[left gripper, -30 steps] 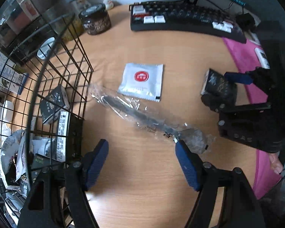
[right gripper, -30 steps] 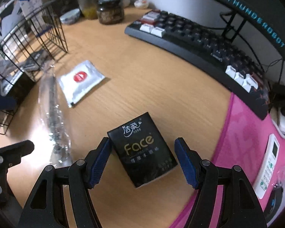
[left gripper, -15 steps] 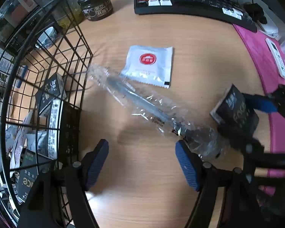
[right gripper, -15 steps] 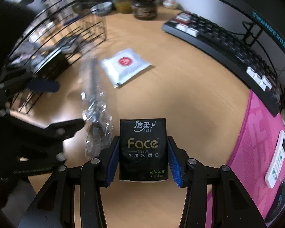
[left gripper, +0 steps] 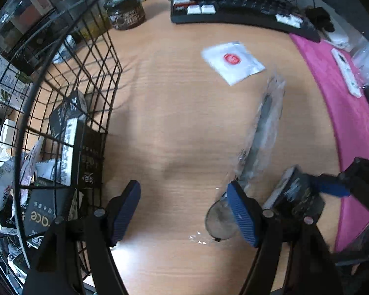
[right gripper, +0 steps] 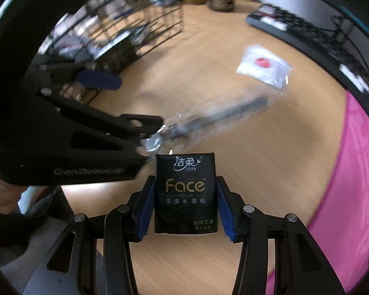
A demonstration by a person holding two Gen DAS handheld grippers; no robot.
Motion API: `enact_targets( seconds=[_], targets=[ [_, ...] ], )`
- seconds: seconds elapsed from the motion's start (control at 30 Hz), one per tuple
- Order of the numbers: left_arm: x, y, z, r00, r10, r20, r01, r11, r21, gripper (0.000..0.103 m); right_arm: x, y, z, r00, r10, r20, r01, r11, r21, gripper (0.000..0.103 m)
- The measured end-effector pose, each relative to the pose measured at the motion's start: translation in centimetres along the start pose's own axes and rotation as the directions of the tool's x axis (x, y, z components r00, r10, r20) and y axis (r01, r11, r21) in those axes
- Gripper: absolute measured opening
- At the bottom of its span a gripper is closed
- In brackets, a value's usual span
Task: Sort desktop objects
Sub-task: 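Grasp the plastic-wrapped spoon with the left gripper while the right holds the Face pack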
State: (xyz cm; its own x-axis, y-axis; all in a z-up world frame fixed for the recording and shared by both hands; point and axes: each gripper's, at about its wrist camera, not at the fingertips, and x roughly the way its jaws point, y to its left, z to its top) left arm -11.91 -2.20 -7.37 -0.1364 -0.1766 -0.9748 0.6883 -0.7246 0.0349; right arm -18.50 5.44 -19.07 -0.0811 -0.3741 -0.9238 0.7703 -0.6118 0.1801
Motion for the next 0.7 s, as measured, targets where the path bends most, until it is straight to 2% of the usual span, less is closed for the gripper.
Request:
enact_targets(
  seconds=[0.2,0.3,0.53,0.7],
  targets=[
    [-0.9,-3.1,0.6,0.999,-0.028,0.033,0.024,0.992,0.123,0.076,-4.0,-4.8,-1.6,0.995,-0.068,0.067,0.057,0.988,0.146,0.048],
    [-0.6,-4.7,1.1,0.999,0.017,0.050,-0.025,0.984,0.179,0.076,-4.6,-6.8,-2.3,0.994,-0.071,0.083,0.051,0.974,0.219,0.048],
    [0.6,-6.7,1.9,1.000,-0.006,0.011,0.003,0.962,0.273,0.076,-4.7,-8.3,-4.0,0.993,-0.067,0.101,0.033,0.950,0.310,0.048],
    [0.9,-7.4,1.5,1.000,-0.022,0.002,0.021,0.957,0.291,0.074,-4.5,-8.9,-3.7,0.992,-0.074,0.106,0.034,0.940,0.340,0.048]
  ],
)
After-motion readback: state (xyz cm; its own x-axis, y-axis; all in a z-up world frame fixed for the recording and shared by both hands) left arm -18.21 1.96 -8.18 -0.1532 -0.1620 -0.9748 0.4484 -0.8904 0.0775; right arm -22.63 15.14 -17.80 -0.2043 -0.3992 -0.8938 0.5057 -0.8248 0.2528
